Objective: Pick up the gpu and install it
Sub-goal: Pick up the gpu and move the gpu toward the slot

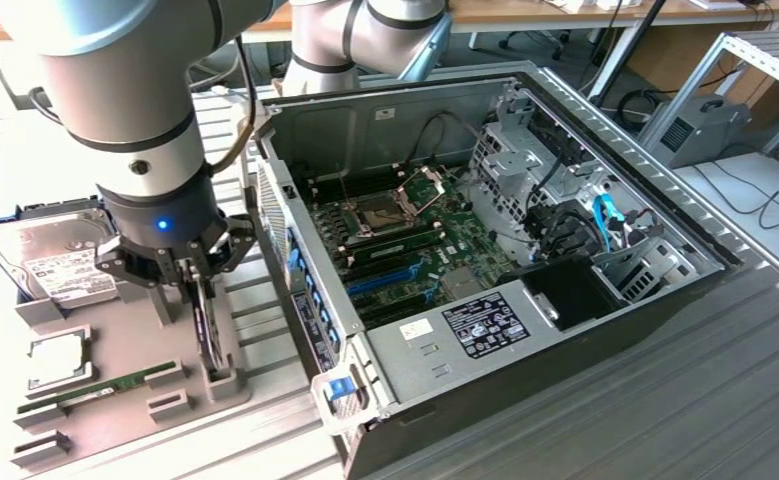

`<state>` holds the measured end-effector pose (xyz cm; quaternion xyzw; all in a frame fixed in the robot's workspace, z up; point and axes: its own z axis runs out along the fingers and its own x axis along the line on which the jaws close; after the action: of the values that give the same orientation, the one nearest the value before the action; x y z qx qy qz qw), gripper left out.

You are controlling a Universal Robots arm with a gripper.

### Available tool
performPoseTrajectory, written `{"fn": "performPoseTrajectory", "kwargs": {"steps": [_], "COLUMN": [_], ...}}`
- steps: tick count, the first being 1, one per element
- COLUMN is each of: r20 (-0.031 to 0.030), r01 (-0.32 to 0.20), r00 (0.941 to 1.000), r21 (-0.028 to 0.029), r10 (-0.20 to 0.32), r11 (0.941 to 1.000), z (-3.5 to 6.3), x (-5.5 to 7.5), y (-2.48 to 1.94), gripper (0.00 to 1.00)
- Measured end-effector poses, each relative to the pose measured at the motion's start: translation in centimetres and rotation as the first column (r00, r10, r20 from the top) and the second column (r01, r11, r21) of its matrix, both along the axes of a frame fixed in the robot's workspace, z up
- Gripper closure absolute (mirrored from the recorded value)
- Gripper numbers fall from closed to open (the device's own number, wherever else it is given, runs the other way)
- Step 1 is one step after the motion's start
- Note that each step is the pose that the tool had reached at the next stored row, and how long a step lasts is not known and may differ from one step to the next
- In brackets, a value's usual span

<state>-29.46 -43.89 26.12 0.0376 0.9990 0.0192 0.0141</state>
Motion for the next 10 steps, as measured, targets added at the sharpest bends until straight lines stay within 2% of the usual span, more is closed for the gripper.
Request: {"fn": "performPoseTrajectory", "kwargs": {"steps": [10], "r20": [0.0000], "r01": [0.000], "r00": [1.0000], "r21": [0.0000], "r10": [0.000], "r11": [1.0000], "z": [0.39], "x": [0.00], "y": [0.00], "gripper": [0.73]}}
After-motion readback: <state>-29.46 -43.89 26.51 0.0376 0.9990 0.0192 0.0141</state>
